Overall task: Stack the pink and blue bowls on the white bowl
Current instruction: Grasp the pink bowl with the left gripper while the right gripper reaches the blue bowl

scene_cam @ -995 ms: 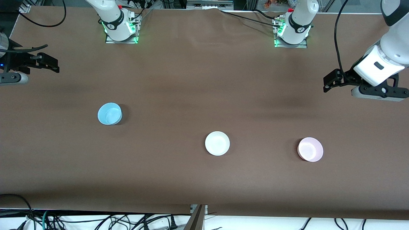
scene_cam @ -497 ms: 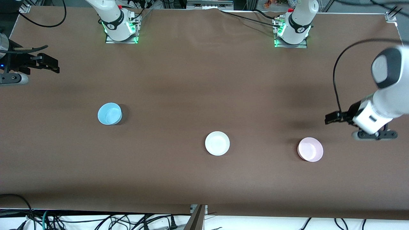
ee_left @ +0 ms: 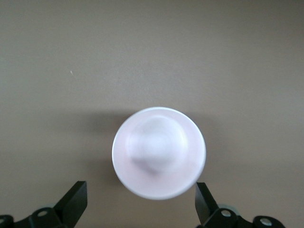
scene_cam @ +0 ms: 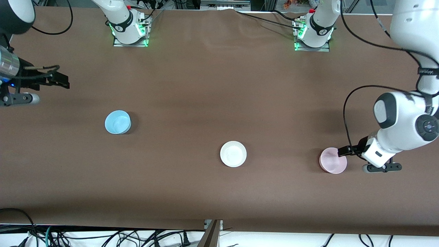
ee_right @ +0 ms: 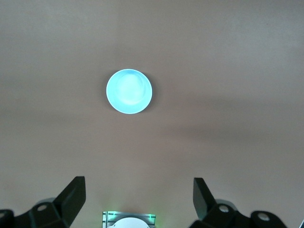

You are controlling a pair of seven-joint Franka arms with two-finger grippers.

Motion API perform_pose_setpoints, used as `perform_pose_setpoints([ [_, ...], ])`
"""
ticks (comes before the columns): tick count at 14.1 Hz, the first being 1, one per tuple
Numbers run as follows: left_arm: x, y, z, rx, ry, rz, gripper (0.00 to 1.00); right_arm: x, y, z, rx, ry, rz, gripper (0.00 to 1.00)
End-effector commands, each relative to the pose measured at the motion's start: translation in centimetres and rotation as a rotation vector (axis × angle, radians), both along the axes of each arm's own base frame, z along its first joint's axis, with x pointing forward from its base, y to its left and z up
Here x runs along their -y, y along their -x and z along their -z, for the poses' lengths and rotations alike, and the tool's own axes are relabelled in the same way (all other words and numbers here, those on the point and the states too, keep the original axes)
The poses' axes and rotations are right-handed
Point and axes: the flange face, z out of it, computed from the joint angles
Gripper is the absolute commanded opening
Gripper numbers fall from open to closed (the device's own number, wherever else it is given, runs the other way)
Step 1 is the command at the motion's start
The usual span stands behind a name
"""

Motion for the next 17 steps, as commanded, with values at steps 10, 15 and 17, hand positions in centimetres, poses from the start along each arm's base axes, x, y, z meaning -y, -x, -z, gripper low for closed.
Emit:
perform_pose_setpoints([
  [10, -2.7, 0.8, 6.9, 0.013, -0.074, 0.058, 0.90, 4.9, -5.7, 14.6, -0.084, -0.067, 0.092, 1.00],
  [15, -2.7, 0.7, 6.8, 0.013, -0.074, 0.065, 0.46, 4.8, -5.0, 20.6, -0.039, -0.083, 0.118, 1.00],
  [17, -2.5, 0.7, 6.8, 0.015, -0.073, 0.066, 0.28, 4.6, -4.3, 22.9, -0.026, -0.113, 0.140, 1.00],
])
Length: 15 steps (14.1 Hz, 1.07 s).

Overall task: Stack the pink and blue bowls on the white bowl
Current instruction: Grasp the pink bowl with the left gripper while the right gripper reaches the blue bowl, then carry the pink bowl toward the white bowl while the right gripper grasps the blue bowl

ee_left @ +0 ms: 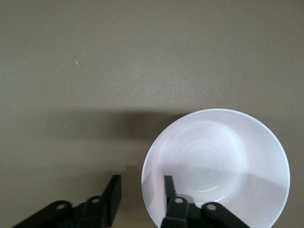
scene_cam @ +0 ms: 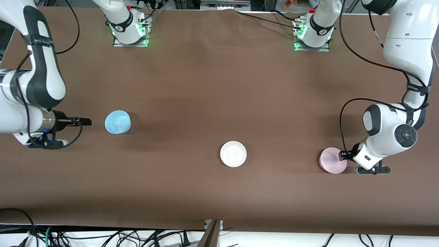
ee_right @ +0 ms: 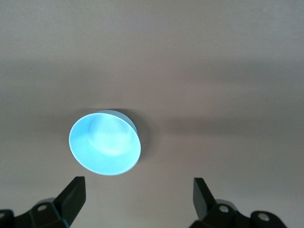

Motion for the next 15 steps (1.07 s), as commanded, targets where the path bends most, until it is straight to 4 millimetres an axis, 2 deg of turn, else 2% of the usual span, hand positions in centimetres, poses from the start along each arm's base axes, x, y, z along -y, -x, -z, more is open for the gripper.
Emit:
perform_pose_setpoints([
  [1, -0.1, 0.1, -0.4, 0.011, -0.014, 0.026, 0.17, -0.1, 1.7, 2.5, 0.034, -0.031, 0.044, 1.00],
  [2, 0.2, 0.1, -0.4, 0.011, -0.013, 0.030, 0.05, -0.1, 2.1, 3.6, 0.047, -0.032, 0.049, 1.00],
  [3, 0.3, 0.0, -0.3, 0.011, -0.013, 0.029, 0.00, -0.2, 2.6, 4.7, 0.061, -0.032, 0.053, 1.00],
  [6, 1.0, -0.2, -0.3, 0.015, -0.011, 0.019, 0.00, -0.4, 4.3, 7.9, 0.086, -0.050, 0.088, 1.00],
  [8, 1.9, -0.6, -1.1, 0.028, 0.006, -0.023, 0.00, -0.3, 5.3, 8.9, 0.106, -0.046, 0.097, 1.00],
  [11, 6.6, -0.7, -1.8, 0.026, 0.015, -0.099, 0.00, -0.5, 7.1, 11.0, 0.094, -0.070, 0.138, 1.00],
  [15, 14.5, -0.3, -4.7, 0.030, 0.060, -0.235, 0.00, -0.3, 8.7, 12.2, 0.127, -0.061, 0.137, 1.00],
])
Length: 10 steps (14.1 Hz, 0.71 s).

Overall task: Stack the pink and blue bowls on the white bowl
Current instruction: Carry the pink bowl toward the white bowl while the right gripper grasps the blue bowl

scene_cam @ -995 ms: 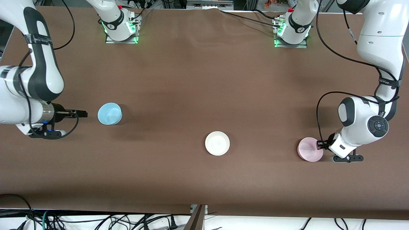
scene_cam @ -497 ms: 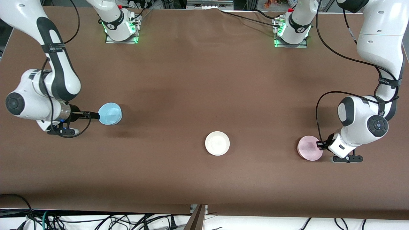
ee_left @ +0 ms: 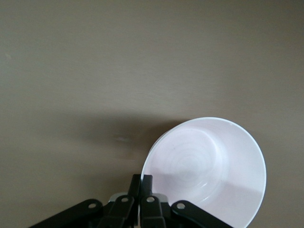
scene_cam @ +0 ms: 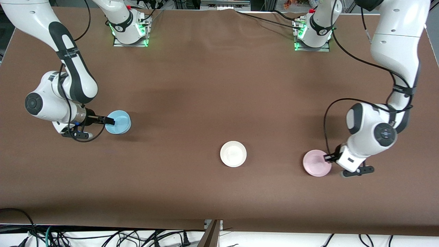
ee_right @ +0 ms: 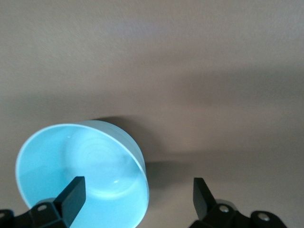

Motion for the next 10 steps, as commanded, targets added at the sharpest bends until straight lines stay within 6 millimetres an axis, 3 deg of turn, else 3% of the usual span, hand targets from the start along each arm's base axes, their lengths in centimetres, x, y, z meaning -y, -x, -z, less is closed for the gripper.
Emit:
perform_pose_setpoints([
  [1, 5.2, 0.8, -3.1, -0.005, 0.039, -0.084, 0.00, 0.6, 1.7, -0.7, 0.017, -0.011, 0.024, 1.00],
  [6, 15.4, 3.2, -5.2, -0.038, 0.145, -0.234, 0.00, 1.6, 2.4, 0.1, 0.021, -0.031, 0.039, 0.97],
  [10, 23.1, 5.7, -5.8, -0.049, 0.162, -0.307, 0.00, 1.7, 2.6, 0.9, 0.028, -0.058, 0.049, 0.60],
])
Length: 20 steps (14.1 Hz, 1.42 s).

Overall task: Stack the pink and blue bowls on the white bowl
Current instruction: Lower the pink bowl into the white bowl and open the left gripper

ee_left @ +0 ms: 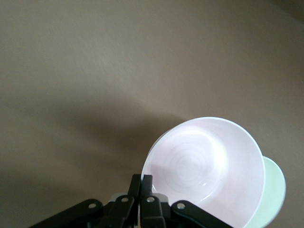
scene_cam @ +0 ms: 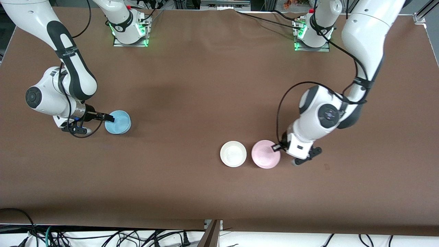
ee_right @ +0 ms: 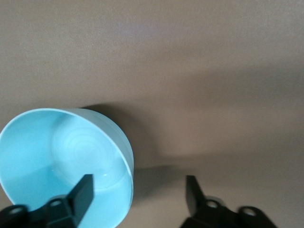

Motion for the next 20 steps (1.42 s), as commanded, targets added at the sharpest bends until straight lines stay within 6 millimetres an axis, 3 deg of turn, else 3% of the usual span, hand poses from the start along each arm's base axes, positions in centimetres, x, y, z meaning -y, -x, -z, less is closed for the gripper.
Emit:
perform_pose_setpoints([
  [1, 4.3, 2.0, -1.0, 0.001, -0.014, -0.033, 0.00, 0.2, 0.7, -0.1, 0.016, -0.017, 0.002, 0.51],
  [6, 8.7, 3.8, -0.8, 0.010, 0.016, -0.091, 0.00, 0.1, 0.8, 0.1, 0.009, -0.019, 0.002, 0.02],
  [10, 10.4, 4.4, -0.2, 0.024, 0.040, -0.108, 0.00, 0.1, 0.5, -0.3, 0.011, -0.021, -0.001, 0.00],
  [12, 10.5, 4.0, 0.0, 0.037, 0.047, -0.125, 0.00, -0.1, -0.3, -1.5, 0.008, -0.030, -0.010, 0.00],
  [15, 10.7, 3.8, 1.4, 0.070, 0.018, -0.130, 0.00, -0.2, -2.4, -4.5, -0.013, -0.058, -0.028, 0.00],
  [20, 10.4, 3.1, 2.0, 0.114, 0.011, -0.135, 0.00, -1.4, -5.5, -9.4, -0.047, -0.097, -0.062, 0.00],
])
